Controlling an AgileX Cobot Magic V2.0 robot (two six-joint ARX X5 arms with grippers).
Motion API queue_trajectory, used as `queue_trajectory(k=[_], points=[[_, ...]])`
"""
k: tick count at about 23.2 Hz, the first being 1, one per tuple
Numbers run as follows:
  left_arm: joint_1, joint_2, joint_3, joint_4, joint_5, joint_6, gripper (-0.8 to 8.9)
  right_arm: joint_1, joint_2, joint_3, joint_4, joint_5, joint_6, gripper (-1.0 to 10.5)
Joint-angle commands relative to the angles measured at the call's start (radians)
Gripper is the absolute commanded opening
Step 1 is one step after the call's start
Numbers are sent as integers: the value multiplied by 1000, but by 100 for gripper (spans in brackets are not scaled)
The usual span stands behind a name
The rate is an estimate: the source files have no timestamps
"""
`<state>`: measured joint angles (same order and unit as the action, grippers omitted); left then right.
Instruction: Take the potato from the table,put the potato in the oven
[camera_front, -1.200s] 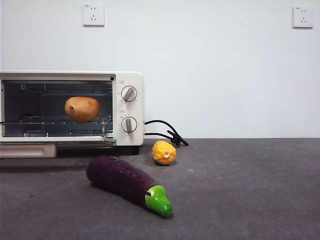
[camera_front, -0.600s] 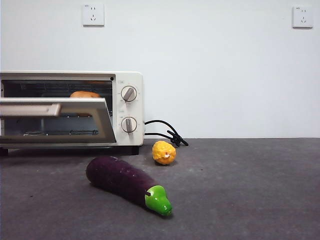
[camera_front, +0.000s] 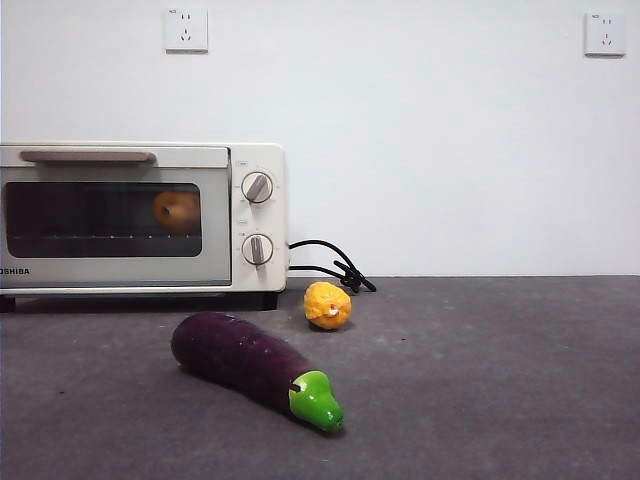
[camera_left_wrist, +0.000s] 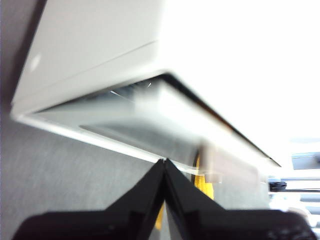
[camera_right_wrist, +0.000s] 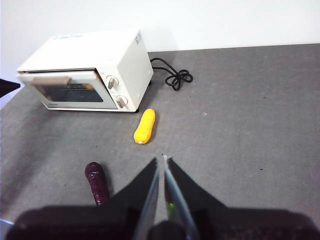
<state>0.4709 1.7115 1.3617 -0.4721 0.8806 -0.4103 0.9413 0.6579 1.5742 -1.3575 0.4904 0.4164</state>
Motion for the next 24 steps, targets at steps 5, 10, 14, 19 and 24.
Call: queue_trajectory(k=[5,10,14,19,24], points=[[-61,-3,-2,19,-81,-5,-8,1,0,-8,-25,16,10,29],[-95,-5,-2,11,-70,32,-8,1,0,-8,-26,60,10,30],[-127,-16,-2,-35,-71,129,-8,1,0,-8,-26,85,10,30],[-172,-26,-2,-132,-102,269,-8,1,0,-9,-25,112,10,31],[-220,-34,-2,-173,-122,283,-8,1,0,-10,-26,116,11,32]])
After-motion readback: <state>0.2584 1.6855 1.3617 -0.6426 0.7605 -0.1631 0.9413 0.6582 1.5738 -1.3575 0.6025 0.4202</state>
